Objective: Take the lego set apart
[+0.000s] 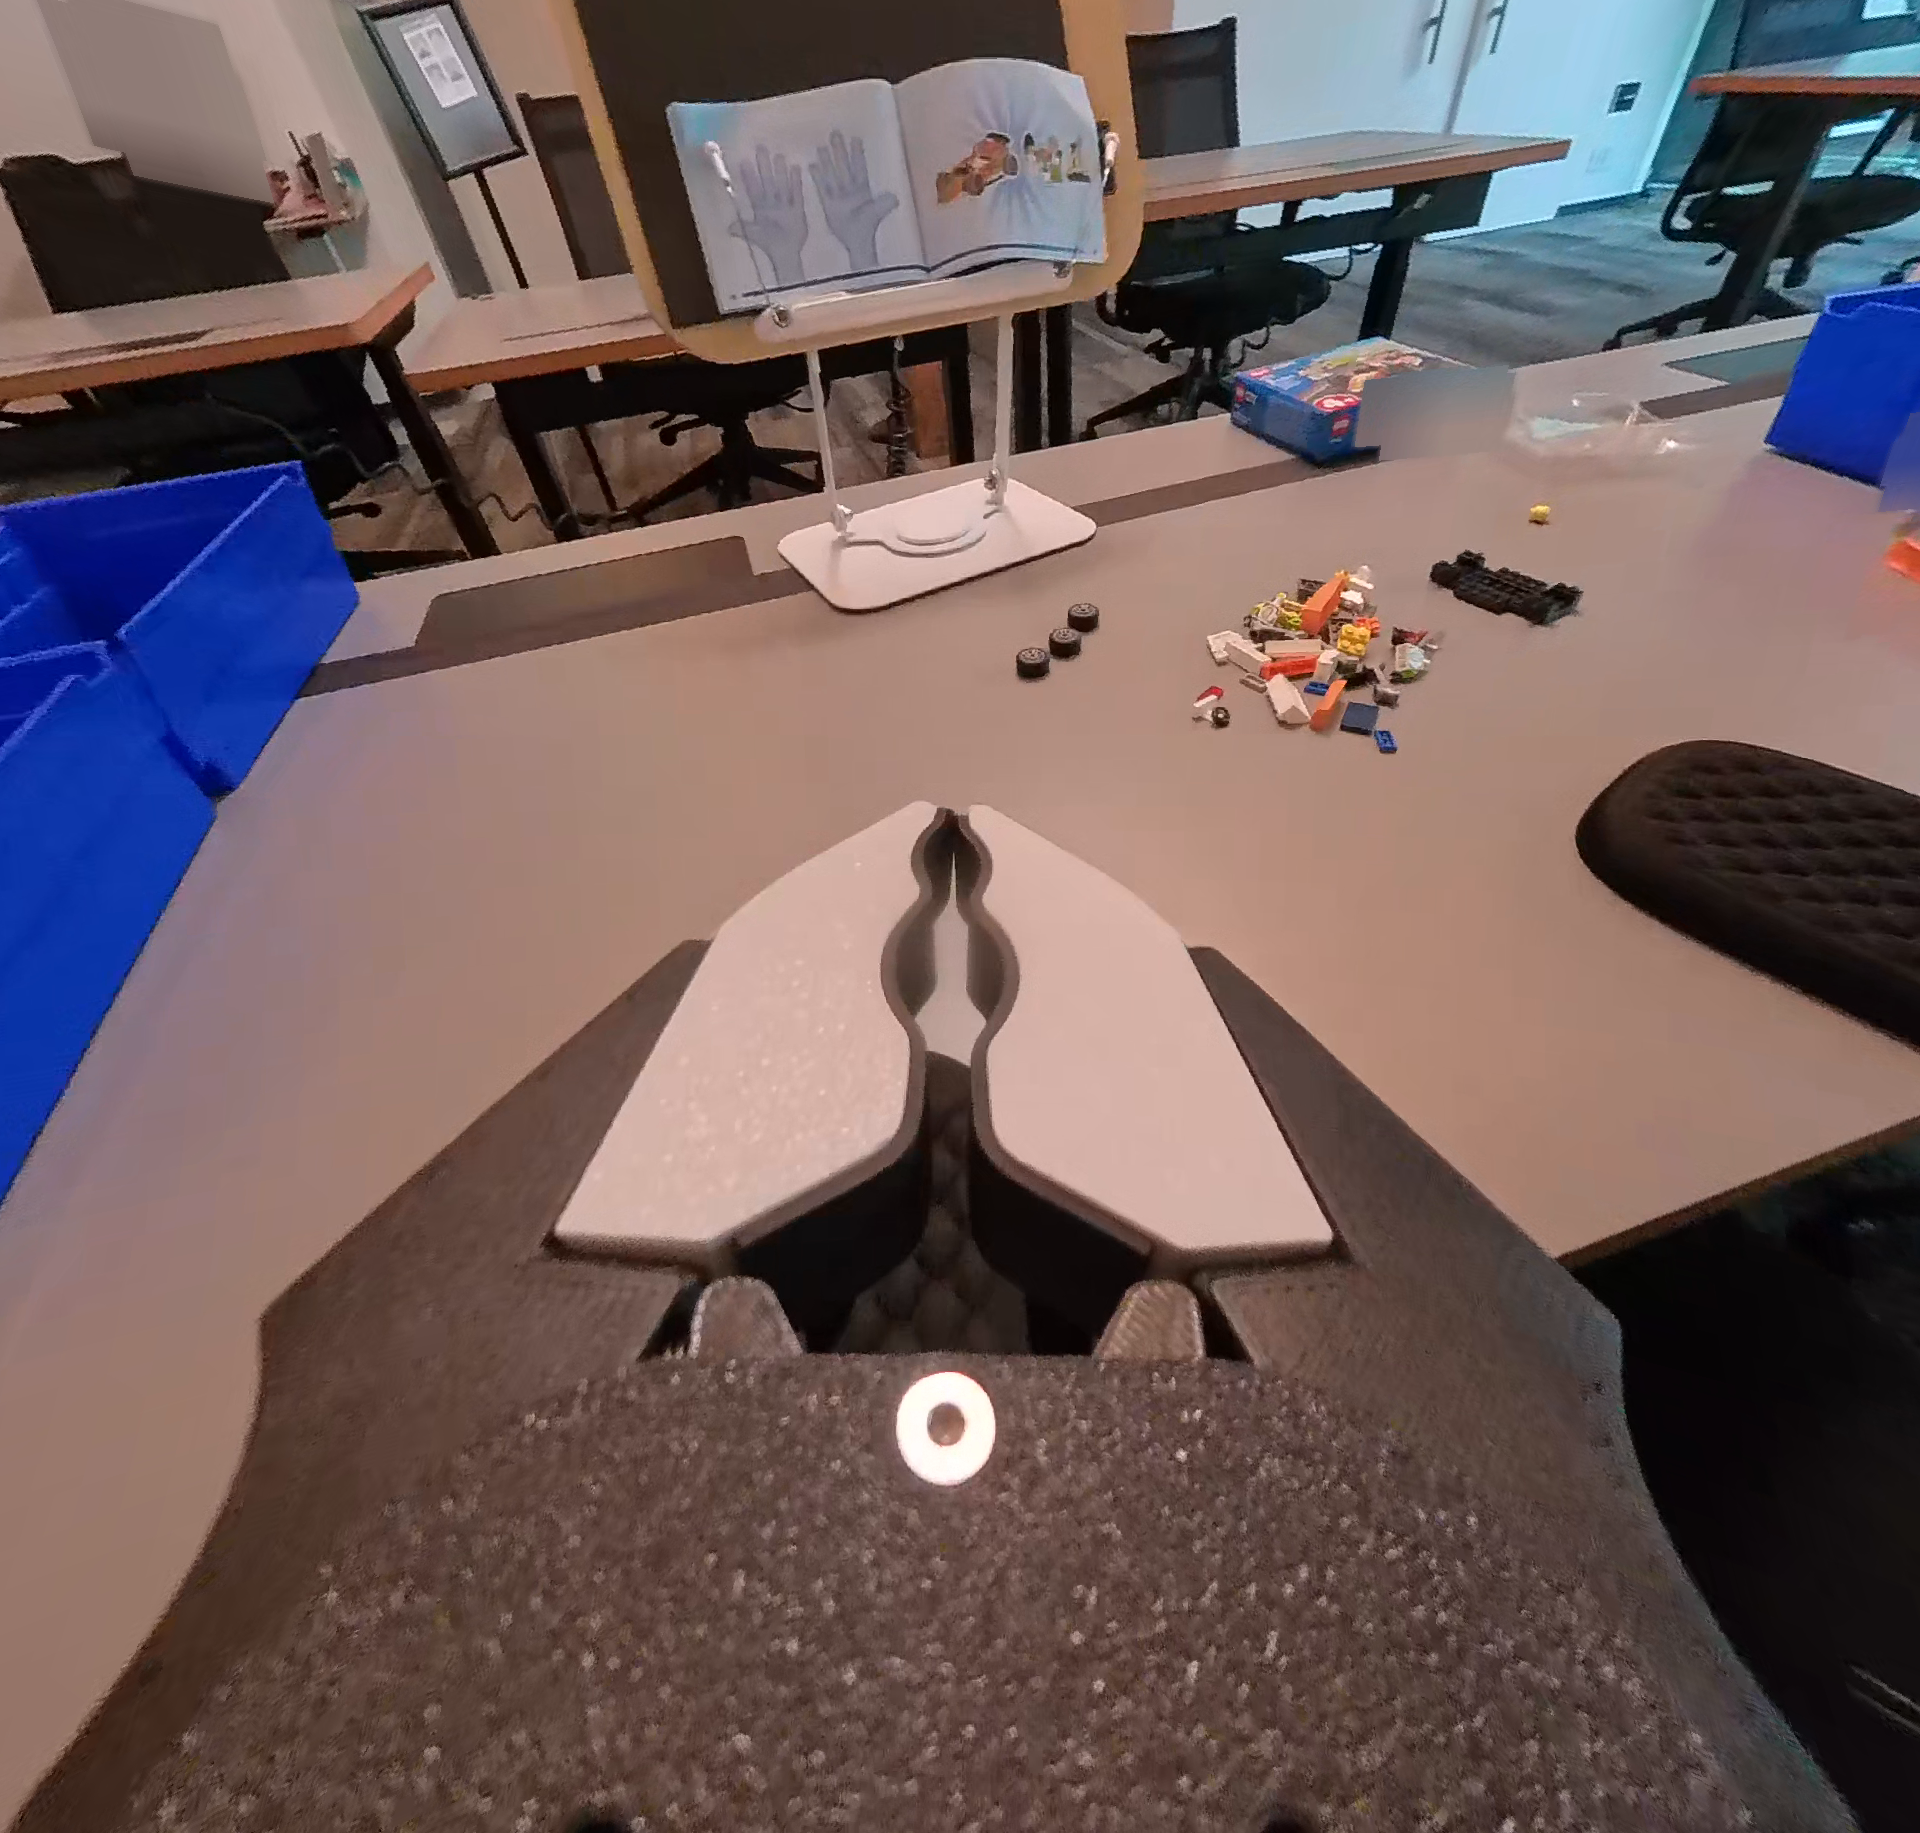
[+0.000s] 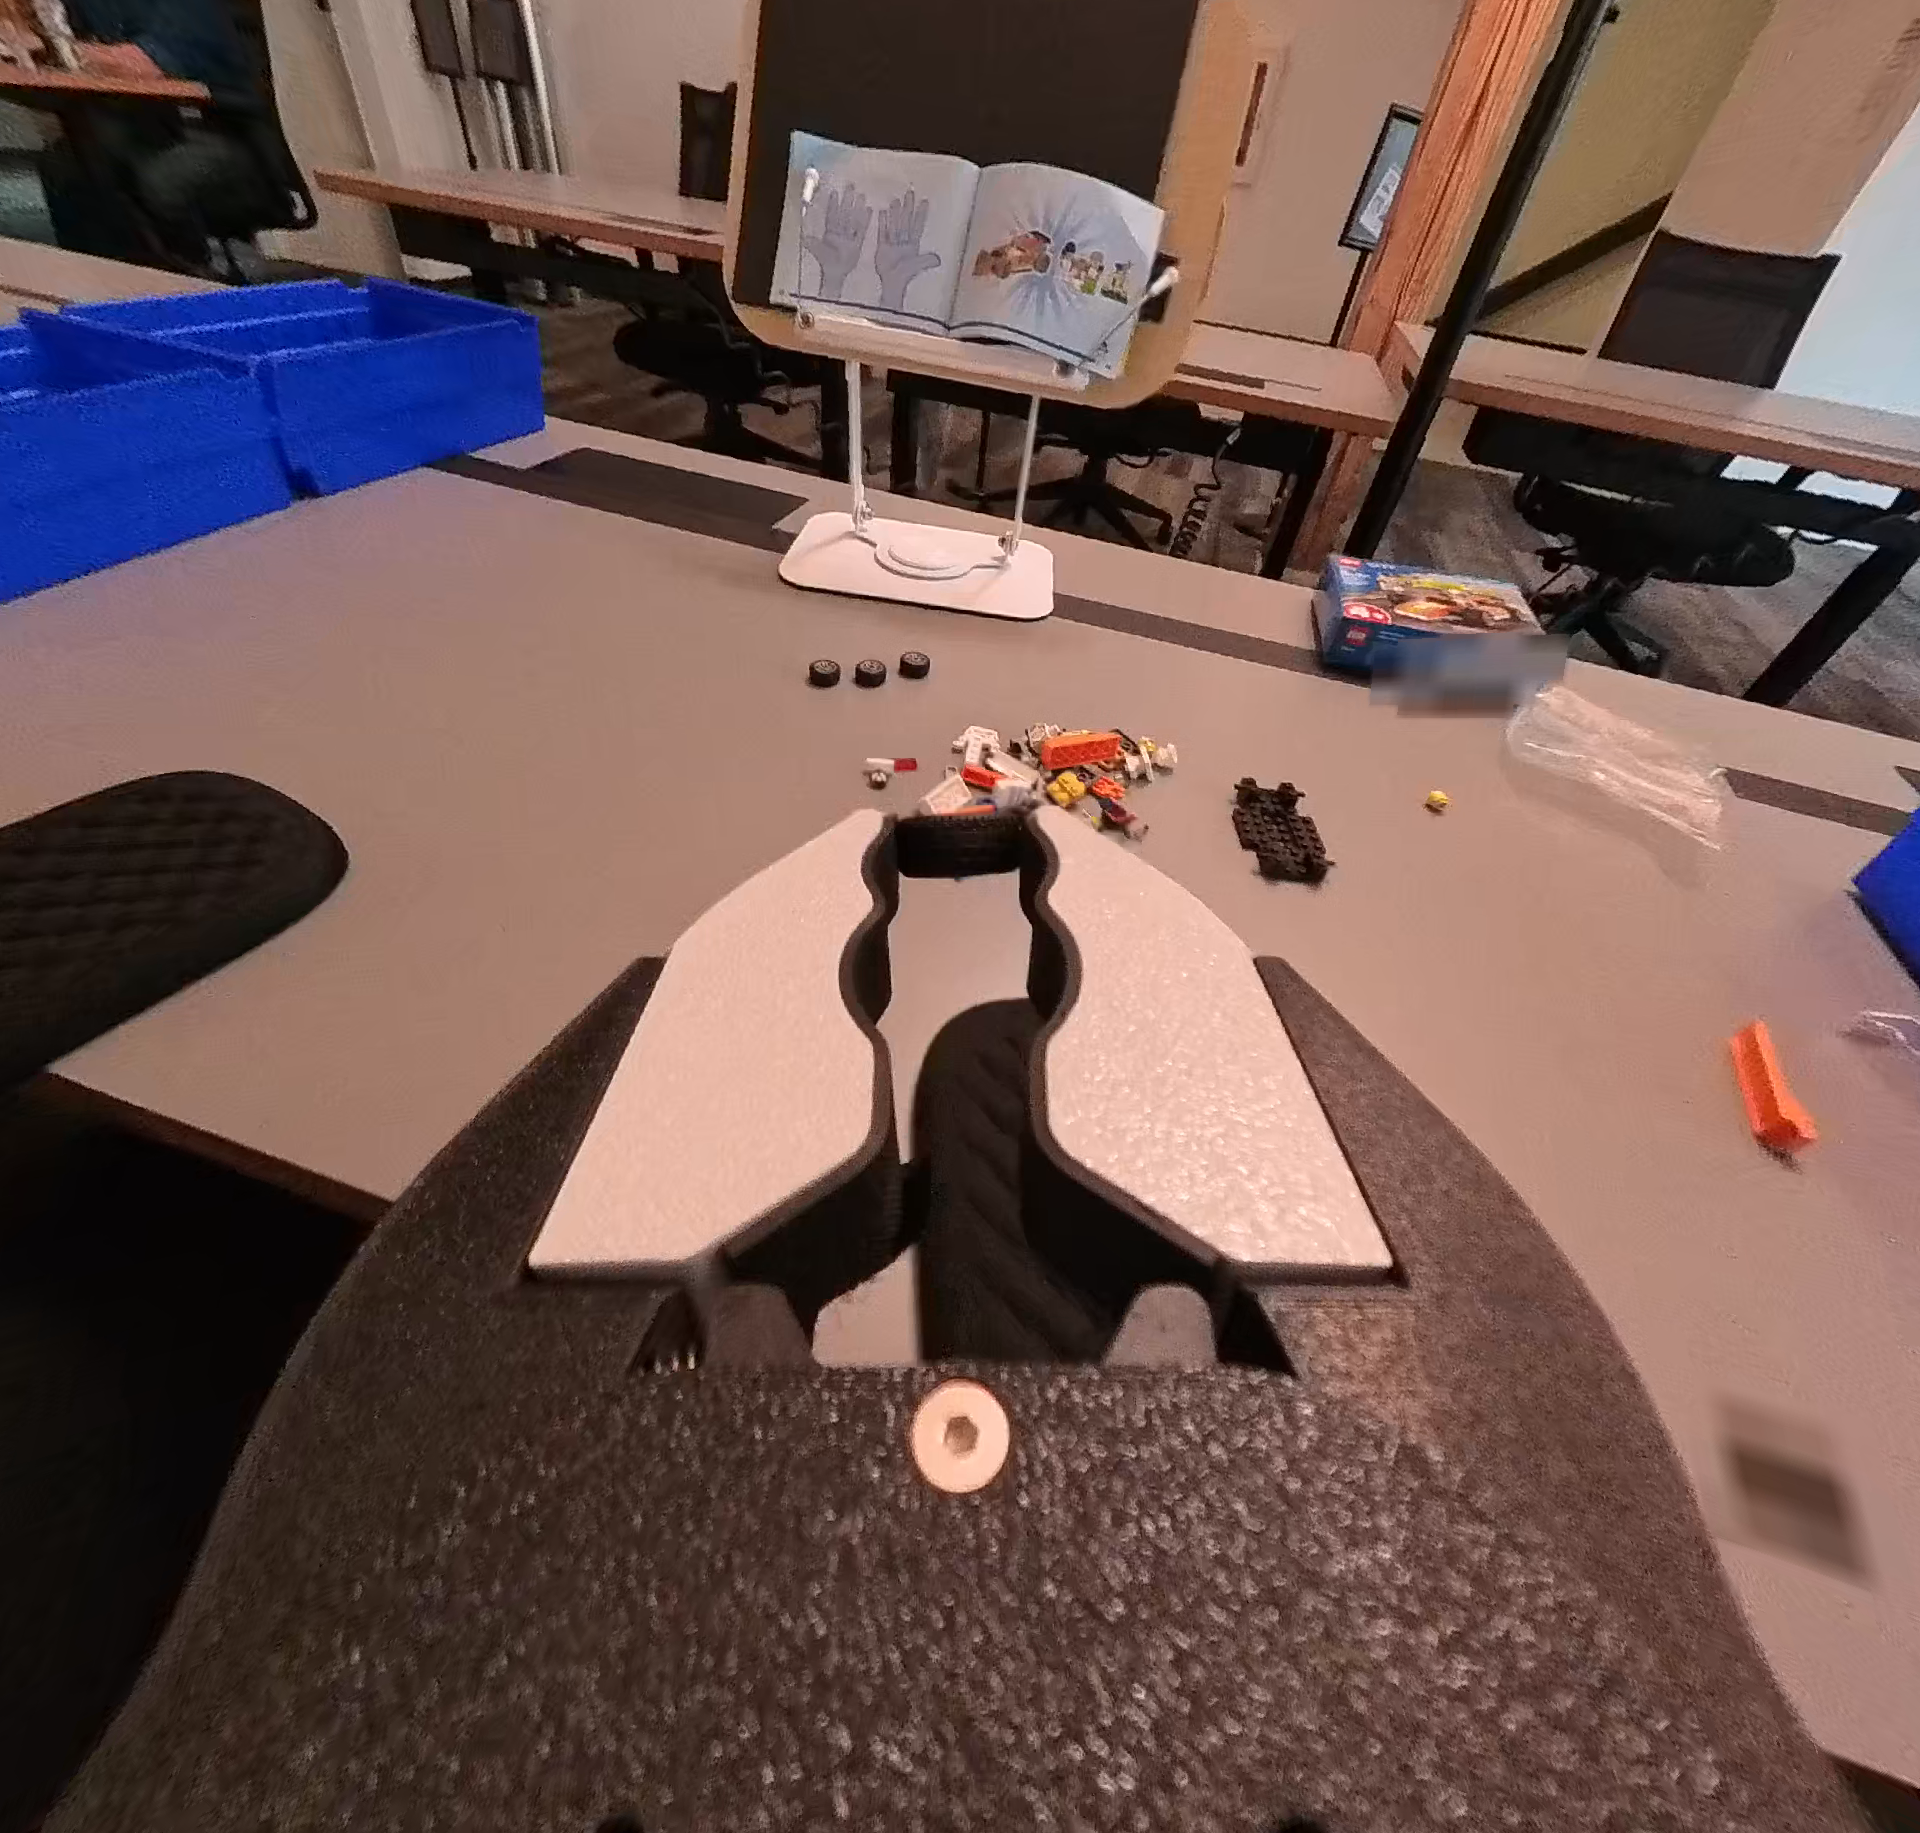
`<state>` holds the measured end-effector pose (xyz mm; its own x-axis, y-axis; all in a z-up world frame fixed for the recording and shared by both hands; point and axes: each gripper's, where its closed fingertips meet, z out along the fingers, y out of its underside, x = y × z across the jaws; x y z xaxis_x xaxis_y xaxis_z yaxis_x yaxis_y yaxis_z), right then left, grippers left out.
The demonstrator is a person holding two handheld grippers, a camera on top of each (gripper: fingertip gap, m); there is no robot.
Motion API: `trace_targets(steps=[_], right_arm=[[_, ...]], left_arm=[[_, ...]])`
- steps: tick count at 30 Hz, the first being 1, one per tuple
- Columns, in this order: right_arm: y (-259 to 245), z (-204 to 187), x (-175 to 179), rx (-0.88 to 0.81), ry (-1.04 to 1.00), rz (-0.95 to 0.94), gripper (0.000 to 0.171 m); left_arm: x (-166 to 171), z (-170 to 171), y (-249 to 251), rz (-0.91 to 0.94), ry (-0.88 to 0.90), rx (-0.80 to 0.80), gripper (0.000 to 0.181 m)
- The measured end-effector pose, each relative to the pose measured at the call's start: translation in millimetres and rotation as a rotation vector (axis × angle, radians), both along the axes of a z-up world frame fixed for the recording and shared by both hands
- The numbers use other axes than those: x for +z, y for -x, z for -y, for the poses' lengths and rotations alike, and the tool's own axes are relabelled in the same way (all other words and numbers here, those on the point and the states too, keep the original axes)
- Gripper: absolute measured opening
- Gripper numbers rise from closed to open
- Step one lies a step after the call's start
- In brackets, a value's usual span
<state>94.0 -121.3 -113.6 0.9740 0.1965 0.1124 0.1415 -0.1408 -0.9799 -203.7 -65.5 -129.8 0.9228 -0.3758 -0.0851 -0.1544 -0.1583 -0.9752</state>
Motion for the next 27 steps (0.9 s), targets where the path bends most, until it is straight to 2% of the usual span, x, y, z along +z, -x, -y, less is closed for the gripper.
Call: trace_targets(steps=[8,16,22,27], right_arm=[[-23,-26,-40,-0.029,0.06,-0.015,0.022],[-21,-97,-74,-0.019,0.09,-0.014,0.022],[-19,-147,-78,0.011,0.109,-0.013,0.022],[-25,-157,-51,0.013,0.08,-0.02,0.022]], left_arm=[[-37,-29,3,-0.042,0.062,-0.031,0.0],[-66,-85,20,-0.042,0.059,0.005,0.0],[-45,-136,11,-0.011,0.04,-0.016,0.0],[-13,-145,6,0.02,-0.007,-0.041,0.0]])
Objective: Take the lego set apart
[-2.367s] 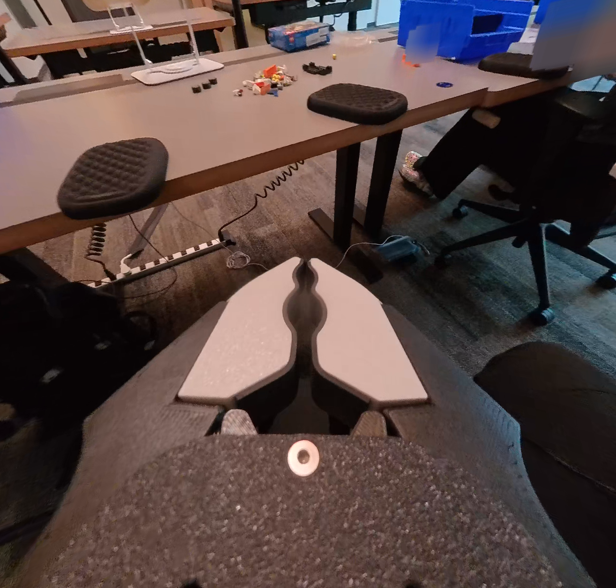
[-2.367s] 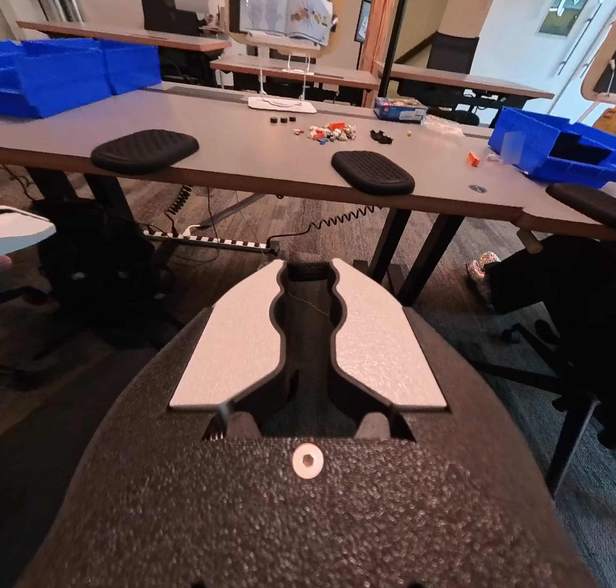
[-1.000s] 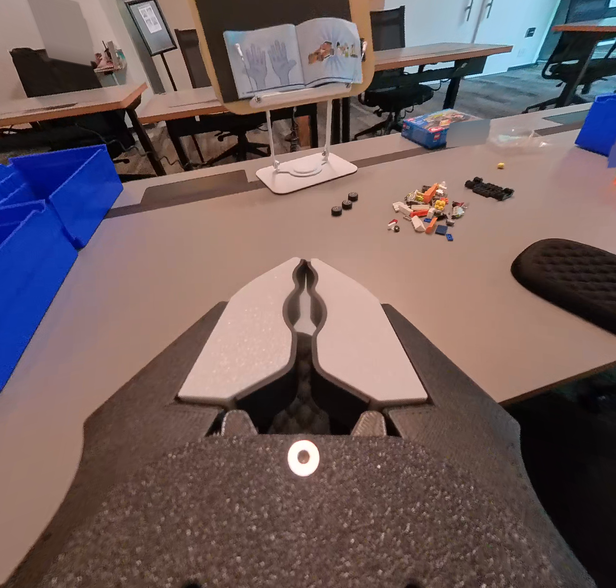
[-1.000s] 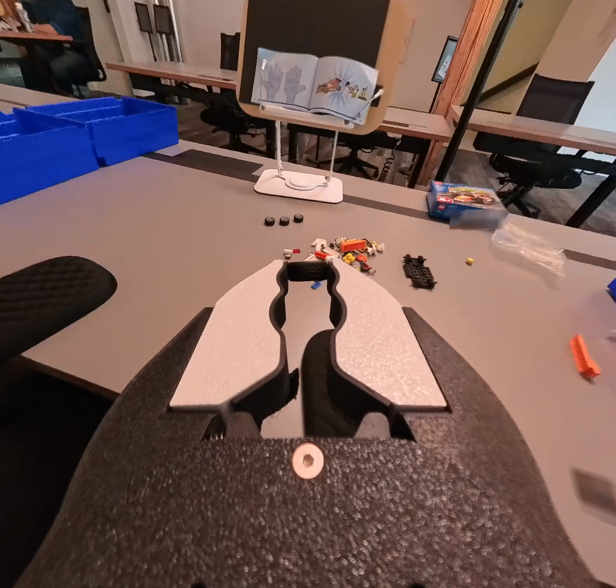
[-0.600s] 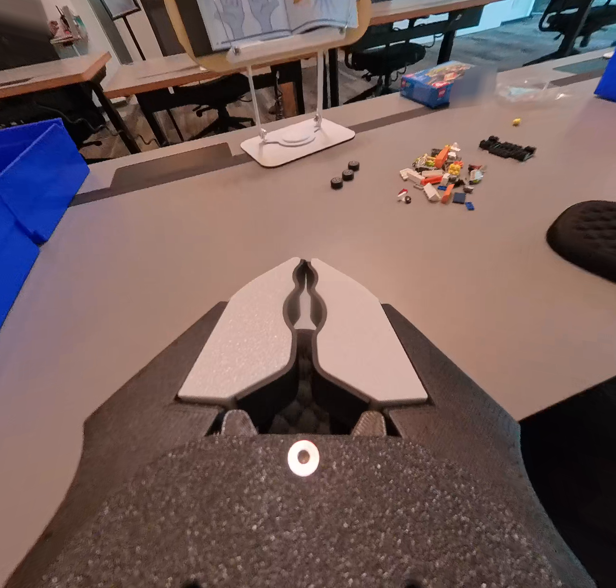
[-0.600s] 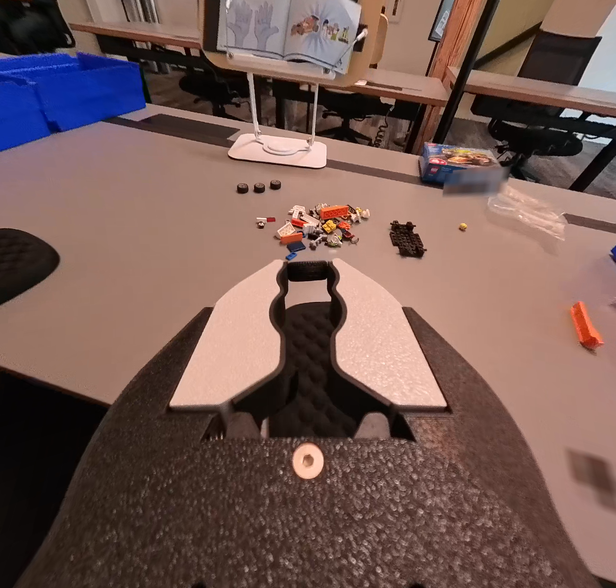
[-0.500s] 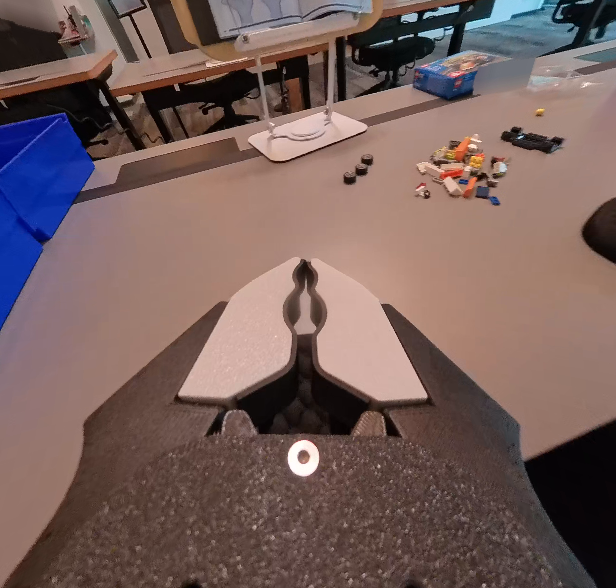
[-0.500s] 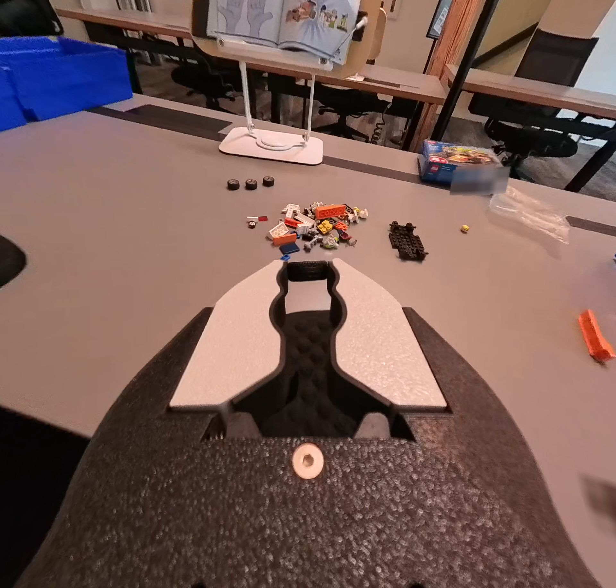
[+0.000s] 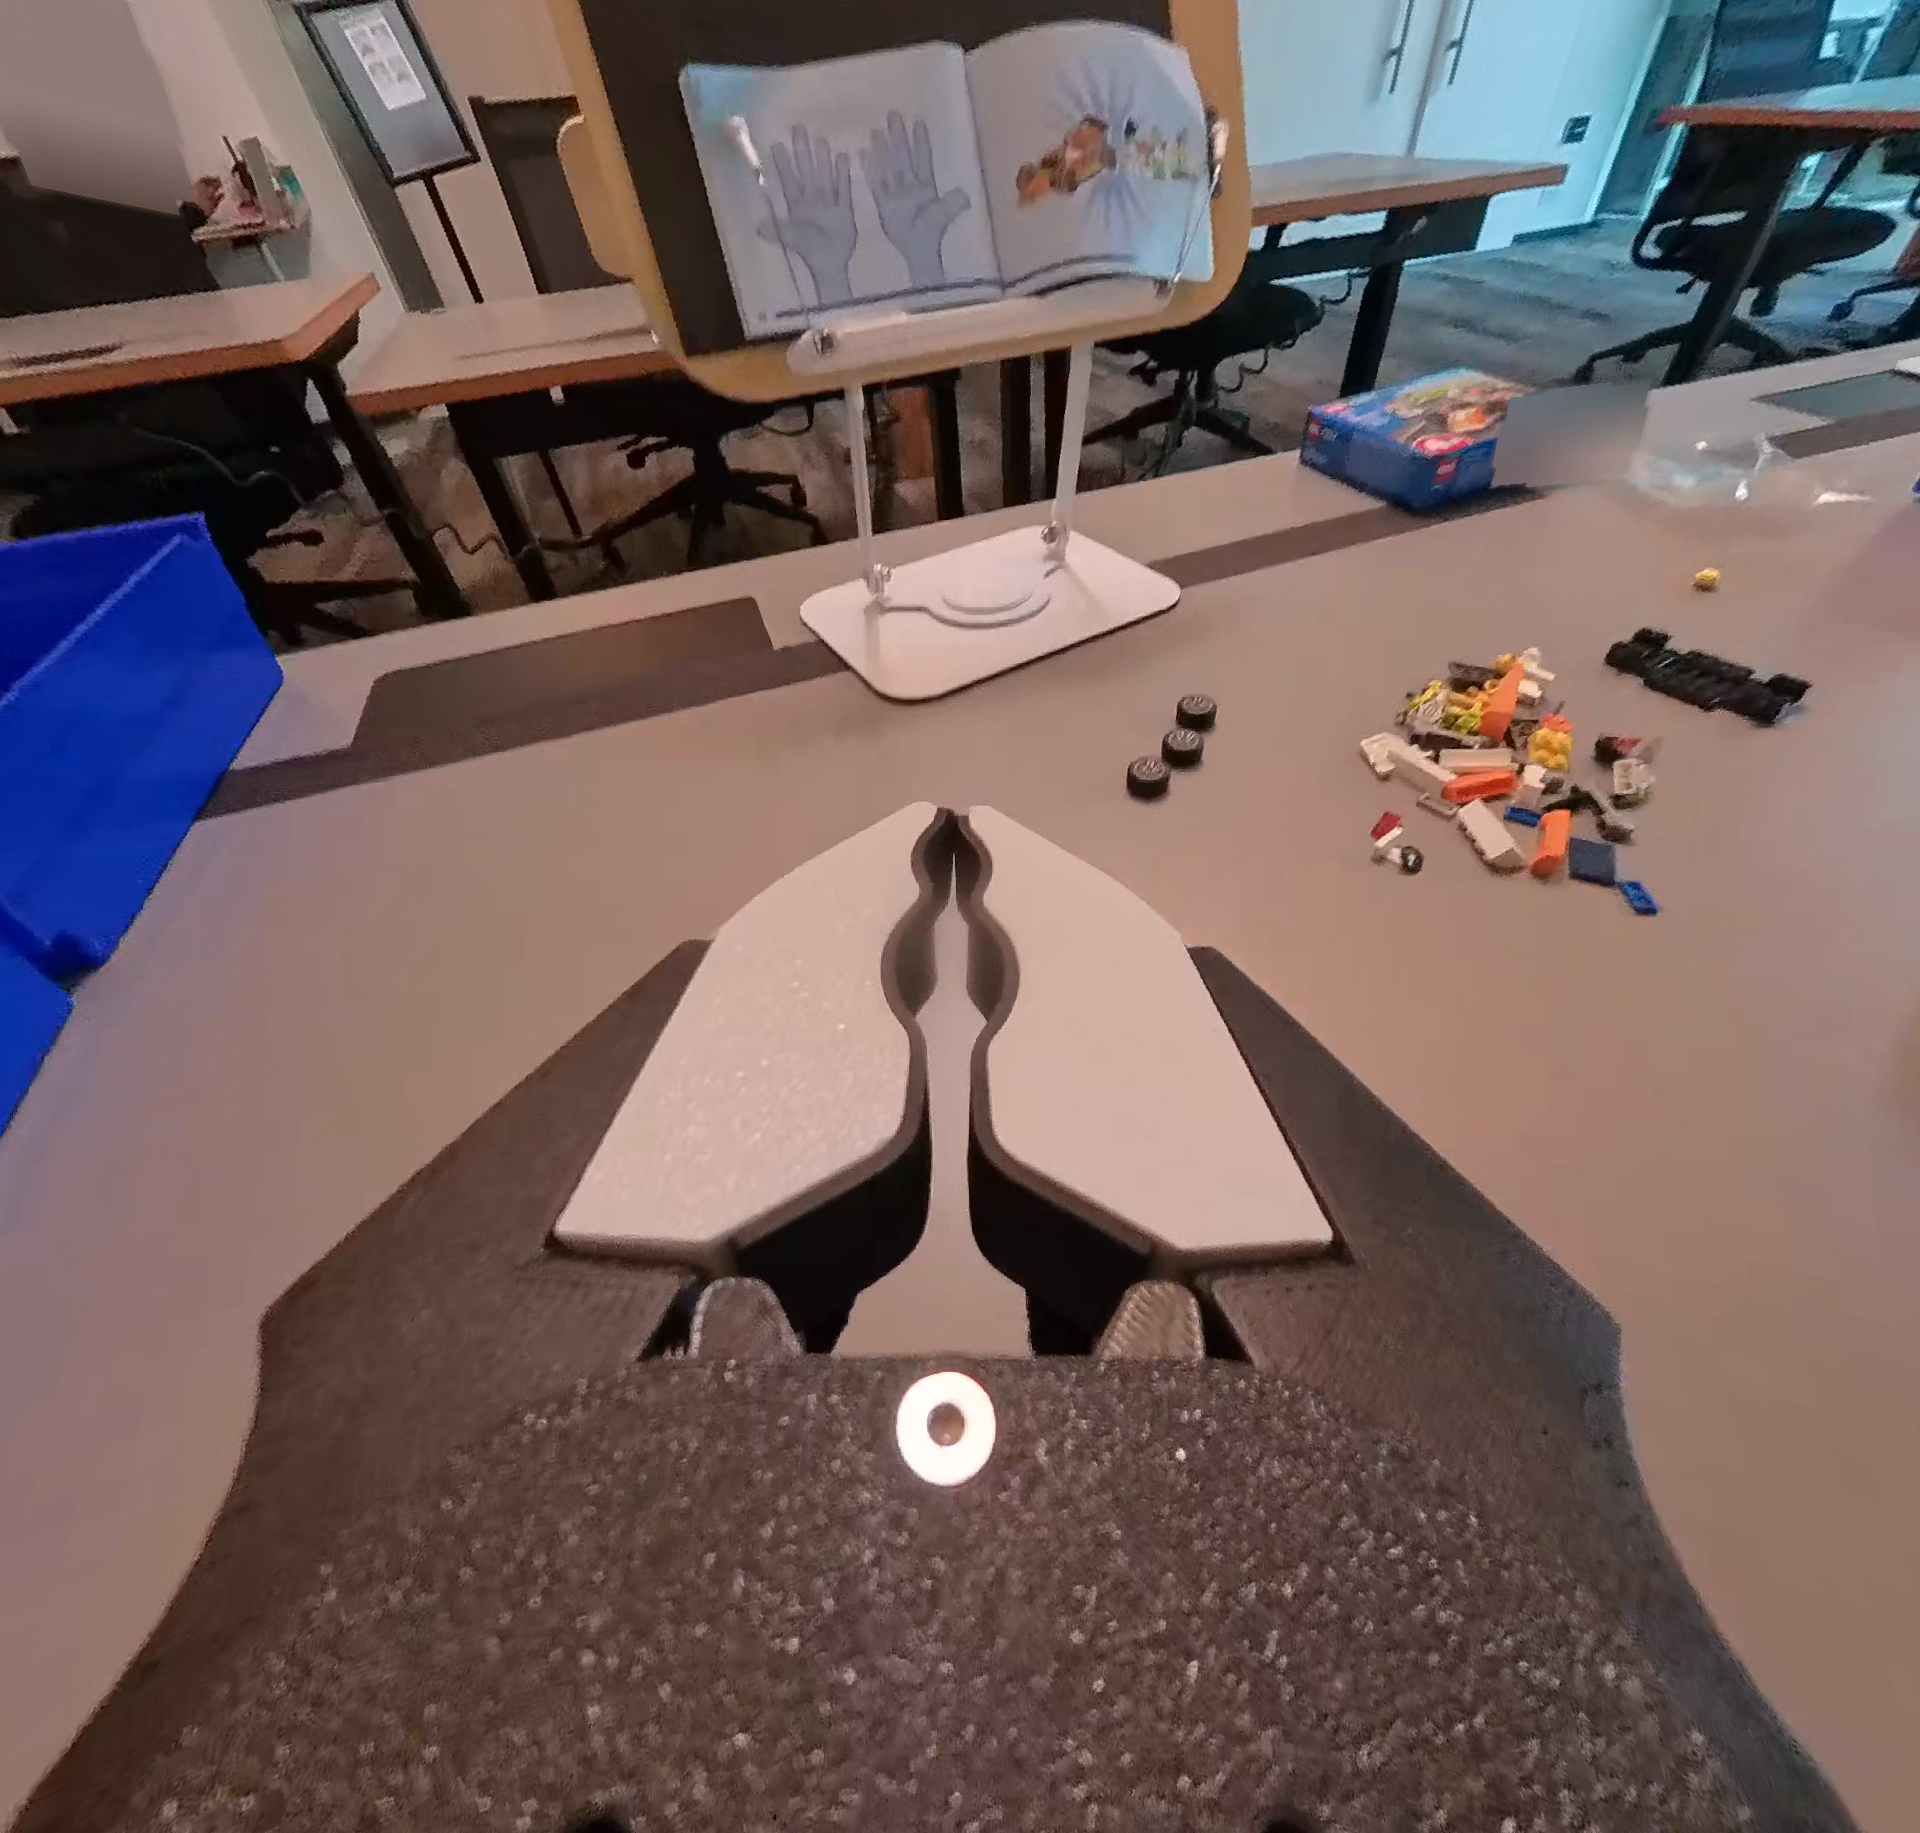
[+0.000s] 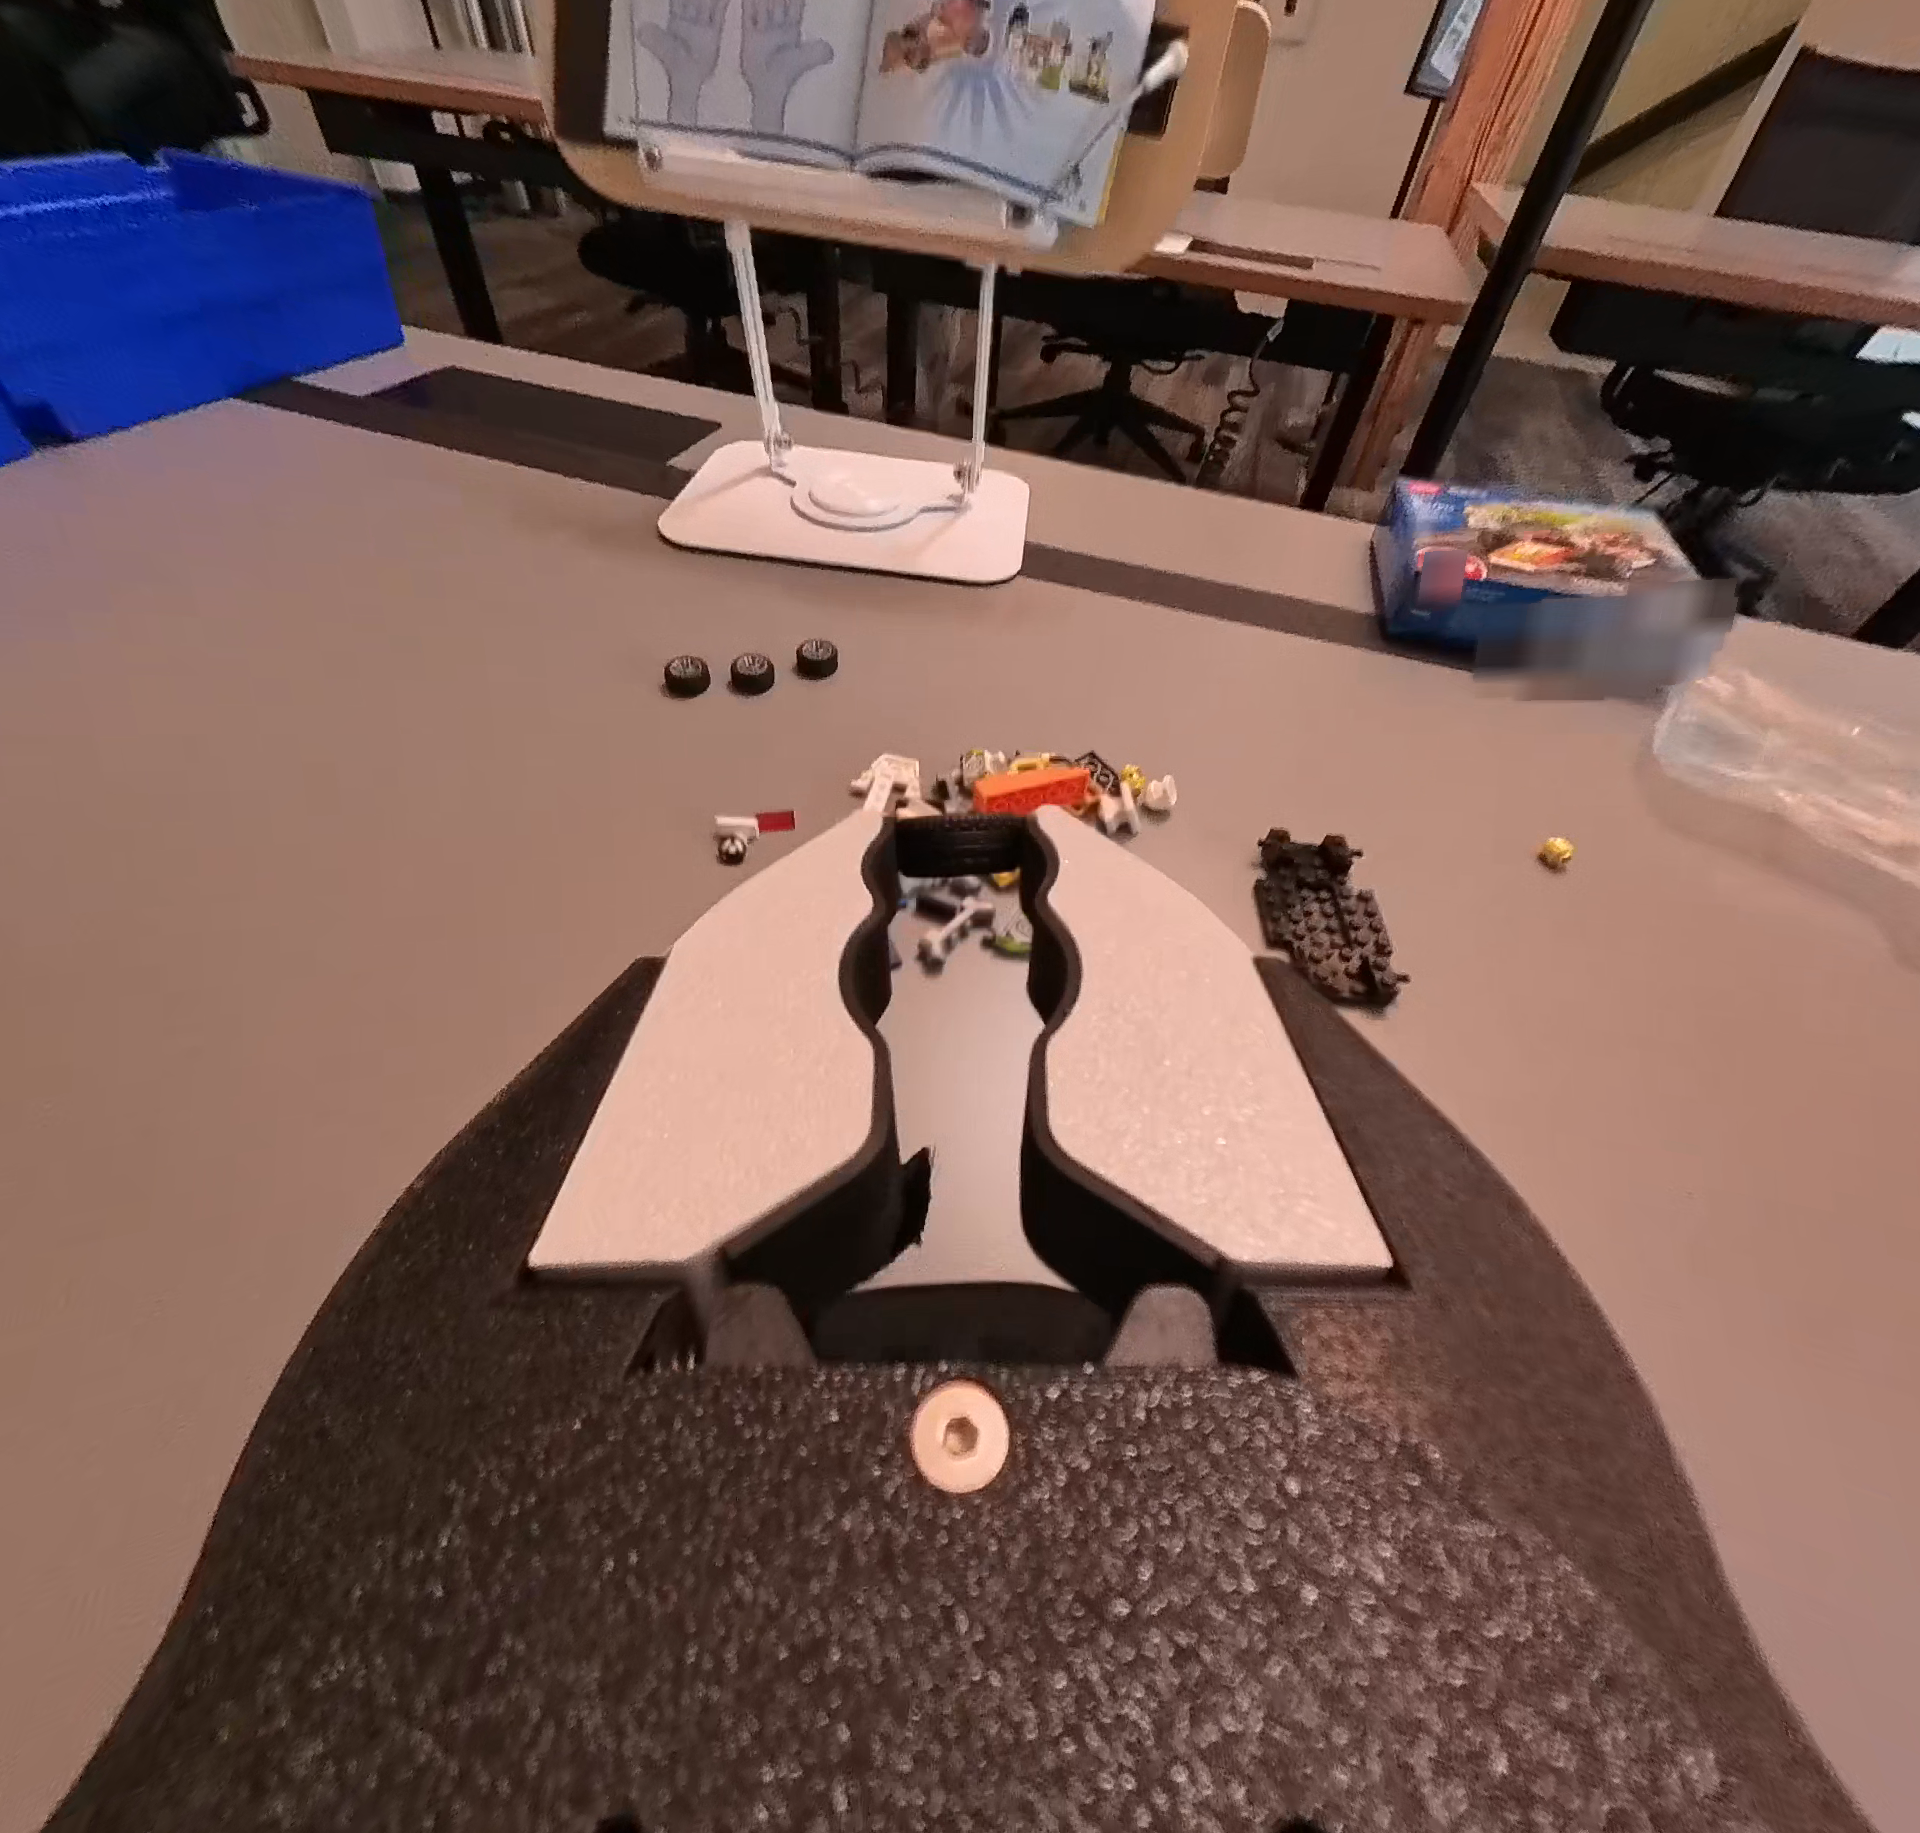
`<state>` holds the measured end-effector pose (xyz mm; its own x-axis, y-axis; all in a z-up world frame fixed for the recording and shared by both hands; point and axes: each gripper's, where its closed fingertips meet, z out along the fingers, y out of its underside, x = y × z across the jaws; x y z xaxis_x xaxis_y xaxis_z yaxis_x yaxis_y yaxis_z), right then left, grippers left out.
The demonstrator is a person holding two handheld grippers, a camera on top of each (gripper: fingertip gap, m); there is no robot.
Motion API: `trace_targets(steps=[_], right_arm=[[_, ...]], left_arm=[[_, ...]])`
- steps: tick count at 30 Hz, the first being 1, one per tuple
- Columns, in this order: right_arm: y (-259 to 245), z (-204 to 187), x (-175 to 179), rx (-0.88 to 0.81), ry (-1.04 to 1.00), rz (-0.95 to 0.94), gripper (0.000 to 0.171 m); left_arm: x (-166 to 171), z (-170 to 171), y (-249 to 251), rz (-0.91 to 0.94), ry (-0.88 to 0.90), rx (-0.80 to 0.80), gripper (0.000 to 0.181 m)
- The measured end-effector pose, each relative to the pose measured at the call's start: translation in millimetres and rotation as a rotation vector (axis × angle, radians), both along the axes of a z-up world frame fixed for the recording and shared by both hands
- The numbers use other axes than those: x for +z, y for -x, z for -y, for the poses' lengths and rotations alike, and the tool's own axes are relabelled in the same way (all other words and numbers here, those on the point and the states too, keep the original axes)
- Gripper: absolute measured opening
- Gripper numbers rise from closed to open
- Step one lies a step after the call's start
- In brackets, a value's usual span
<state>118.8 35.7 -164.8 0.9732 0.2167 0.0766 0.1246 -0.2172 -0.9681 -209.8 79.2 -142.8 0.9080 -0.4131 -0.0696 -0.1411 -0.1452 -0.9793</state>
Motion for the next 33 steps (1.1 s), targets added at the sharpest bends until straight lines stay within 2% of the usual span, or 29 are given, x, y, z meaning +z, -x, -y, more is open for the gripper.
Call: trace_targets(steps=[6,11,18,25,28,33], right_arm=[[10,13,34,0.004,-0.062,-0.007,0.022],[16,12,43,-0.007,-0.094,0.013,0.022],[16,-4,27,0.001,-0.058,0.032,0.022],[5,-38,-5,0.057,-0.019,-0.004,0.022],[6,-58,-6,0.107,0.003,-0.007,0.022],[28,-76,14,0.192,-0.006,0.007,0.022]], left_arm=[[27,2,-12,-0.007,-0.044,-0.077,0.0],[19,-1,-22,-0.047,-0.053,-0.101,0.0],[-22,-16,-26,-0.044,0.023,-0.088,0.0],[-44,-42,-9,-0.044,0.062,0.034,0.0],[-44,-56,-8,-0.055,0.081,0.043,0.0],[-27,-73,-29,-0.072,0.062,-0.032,0.0]])
